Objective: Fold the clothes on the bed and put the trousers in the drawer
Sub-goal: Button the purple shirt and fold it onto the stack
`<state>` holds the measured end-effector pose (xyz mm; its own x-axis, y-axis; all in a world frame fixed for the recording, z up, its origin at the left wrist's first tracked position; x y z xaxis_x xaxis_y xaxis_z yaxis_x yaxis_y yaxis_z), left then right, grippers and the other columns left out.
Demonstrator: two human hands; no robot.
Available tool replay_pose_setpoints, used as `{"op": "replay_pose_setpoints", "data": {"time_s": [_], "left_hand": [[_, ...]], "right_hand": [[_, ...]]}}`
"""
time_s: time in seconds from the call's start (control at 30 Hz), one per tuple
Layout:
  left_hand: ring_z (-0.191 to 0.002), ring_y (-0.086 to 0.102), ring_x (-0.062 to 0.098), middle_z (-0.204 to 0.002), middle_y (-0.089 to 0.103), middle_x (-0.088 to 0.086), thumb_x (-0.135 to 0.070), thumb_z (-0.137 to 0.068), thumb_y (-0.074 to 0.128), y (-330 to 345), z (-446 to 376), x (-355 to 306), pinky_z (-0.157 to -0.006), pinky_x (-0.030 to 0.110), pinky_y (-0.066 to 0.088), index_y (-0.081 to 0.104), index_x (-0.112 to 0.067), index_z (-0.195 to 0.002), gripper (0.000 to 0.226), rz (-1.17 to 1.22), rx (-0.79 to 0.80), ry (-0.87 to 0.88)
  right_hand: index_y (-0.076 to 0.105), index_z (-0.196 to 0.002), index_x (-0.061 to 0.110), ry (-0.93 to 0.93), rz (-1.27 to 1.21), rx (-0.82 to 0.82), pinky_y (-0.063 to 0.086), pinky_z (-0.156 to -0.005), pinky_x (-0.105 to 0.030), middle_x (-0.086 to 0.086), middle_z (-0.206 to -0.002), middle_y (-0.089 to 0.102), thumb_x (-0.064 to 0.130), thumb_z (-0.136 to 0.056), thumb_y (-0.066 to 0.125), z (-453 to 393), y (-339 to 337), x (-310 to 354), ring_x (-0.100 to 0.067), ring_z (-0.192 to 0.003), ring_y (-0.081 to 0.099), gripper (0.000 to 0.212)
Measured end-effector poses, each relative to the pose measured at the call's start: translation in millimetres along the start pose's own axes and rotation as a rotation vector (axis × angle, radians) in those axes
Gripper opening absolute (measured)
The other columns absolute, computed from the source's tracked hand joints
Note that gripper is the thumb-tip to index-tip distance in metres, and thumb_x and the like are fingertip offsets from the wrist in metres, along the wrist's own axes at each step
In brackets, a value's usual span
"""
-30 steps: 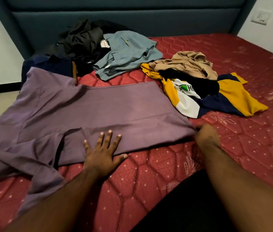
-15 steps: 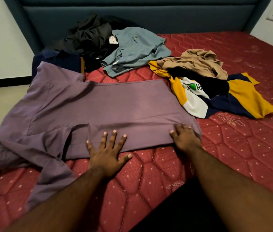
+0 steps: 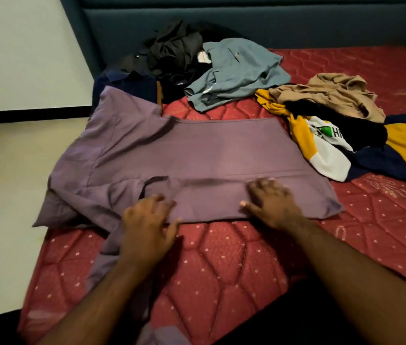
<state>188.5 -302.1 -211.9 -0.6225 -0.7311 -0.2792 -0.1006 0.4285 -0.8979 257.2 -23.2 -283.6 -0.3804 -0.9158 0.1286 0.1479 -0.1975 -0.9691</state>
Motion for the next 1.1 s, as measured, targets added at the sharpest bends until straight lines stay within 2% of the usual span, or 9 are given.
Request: {"op": "replay_pose_setpoints", "data": {"time_s": [0.07, 0.2, 0.3, 0.43, 0.53, 0.67, 0.8, 0.97, 1.1], "left_hand": [[-0.096, 0.055, 0.038, -0.108, 0.056, 0.015, -0.048, -0.081, 0.060, -33.0, 30.1, 51.3, -0.080, 0.047, 0.046, 0.065, -0.017, -0.112, 0.045, -0.007, -0.132, -0.240], [-0.080, 0.063, 0.027, -0.082, 0.066, 0.007, -0.038, -0.080, 0.078, -13.1, 77.2, 130.0, -0.073, 0.037, 0.051, 0.063, -0.012, -0.085, 0.030, 0.397, 0.142, -0.763], [-0.066, 0.060, 0.019, -0.070, 0.069, 0.018, -0.018, -0.081, 0.076, 6.7, 81.9, 148.3, -0.065, 0.028, 0.047, 0.067, -0.001, -0.069, 0.023, 0.860, 0.178, -0.872], [-0.073, 0.063, 0.023, -0.082, 0.070, 0.018, -0.002, -0.089, 0.063, 8.5, 67.2, 135.6, -0.069, 0.029, 0.051, 0.071, 0.000, -0.085, 0.009, 1.379, 0.177, -0.882], [-0.058, 0.057, 0.022, -0.070, 0.064, 0.015, -0.012, -0.090, 0.066, -4.0, 53.8, 164.3, -0.060, 0.029, 0.047, 0.071, -0.013, -0.075, 0.015, 1.374, 0.084, -0.839], [-0.072, 0.053, 0.013, -0.089, 0.058, 0.003, -0.027, -0.083, 0.075, -61.2, 59.5, 260.9, -0.069, 0.028, 0.041, 0.063, -0.016, -0.093, 0.019, 0.683, -0.399, -0.884], [-0.063, 0.057, 0.014, -0.079, 0.061, 0.004, -0.034, -0.078, 0.081, -33.9, 58.9, 293.8, -0.054, 0.022, 0.046, 0.066, -0.015, -0.105, 0.036, 0.861, -0.072, -0.965], [-0.059, 0.054, 0.015, -0.069, 0.063, 0.007, -0.007, -0.075, 0.082, -33.9, 50.0, 308.2, -0.040, 0.010, 0.038, 0.069, -0.005, -0.082, 0.014, 0.959, -0.155, -0.955], [-0.048, 0.053, 0.007, -0.066, 0.062, 0.007, -0.004, -0.081, 0.074, -41.0, 45.1, 307.1, -0.037, 0.013, 0.036, 0.068, -0.002, -0.080, 0.007, 1.001, -0.181, -0.971]], "right_hand": [[0.035, -0.146, 0.029, -0.237, -0.023, 0.027, 0.024, -0.115, -0.044, -0.006, -0.154, 0.031, 0.093, -0.062, -0.008, 7.0, 3.3, 65.3, -0.025, -0.143, 0.027, 0.114], [0.061, -0.118, 0.025, -0.329, -0.160, 0.007, 0.042, -0.094, -0.038, -0.003, -0.119, 0.058, 0.069, -0.077, 0.022, 44.6, 19.5, 170.3, -0.026, -0.113, 0.053, 0.071], [0.066, -0.090, 0.021, -0.239, -0.565, 0.028, 0.049, -0.076, -0.041, 0.003, -0.087, 0.064, 0.067, -0.082, 0.045, 87.1, 30.3, 232.1, -0.016, -0.083, 0.060, 0.051], [0.070, -0.096, 0.015, -0.132, -1.163, 0.375, 0.054, -0.067, -0.027, 0.010, -0.085, 0.075, 0.005, -0.080, 0.074, 126.2, 52.5, 277.7, -0.005, -0.079, 0.068, 0.019], [0.063, -0.060, 0.024, -0.078, -0.725, 0.346, 0.043, -0.054, -0.020, 0.020, -0.052, 0.061, 0.003, -0.077, 0.070, 78.3, 37.7, 257.4, 0.011, -0.052, 0.051, 0.029], [0.067, -0.079, 0.024, -0.193, 0.082, 0.461, 0.045, -0.050, -0.021, 0.002, -0.071, 0.061, 0.018, -0.078, 0.075, -11.2, -48.5, 264.6, -0.013, -0.065, 0.058, 0.011], [0.066, -0.093, 0.002, -0.161, 0.518, 0.263, 0.046, -0.055, -0.026, -0.006, -0.069, 0.056, 0.007, -0.087, 0.064, -114.0, -175.2, 299.8, -0.016, -0.056, 0.049, 0.008], [0.056, -0.126, 0.021, -0.262, 0.423, -0.350, 0.047, -0.094, -0.048, -0.017, -0.125, 0.053, 0.020, -0.084, 0.065, -147.4, -267.3, 378.2, -0.039, -0.115, 0.053, 0.044], [0.059, -0.123, 0.027, -0.417, 0.267, -0.278, 0.048, -0.083, -0.040, -0.008, -0.126, 0.053, 0.024, -0.091, 0.060, -105.2, -160.8, 406.8, -0.028, -0.112, 0.054, 0.032]]}}
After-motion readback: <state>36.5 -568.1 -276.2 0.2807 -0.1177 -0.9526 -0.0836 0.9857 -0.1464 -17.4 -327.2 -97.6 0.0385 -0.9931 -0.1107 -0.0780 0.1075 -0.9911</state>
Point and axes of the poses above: each hand's wrist, its own z-axis away from the middle knuckle, its own y-axis out of the palm, x = y × z, the point moved 9 cm from there along -z, towards the middle knuckle
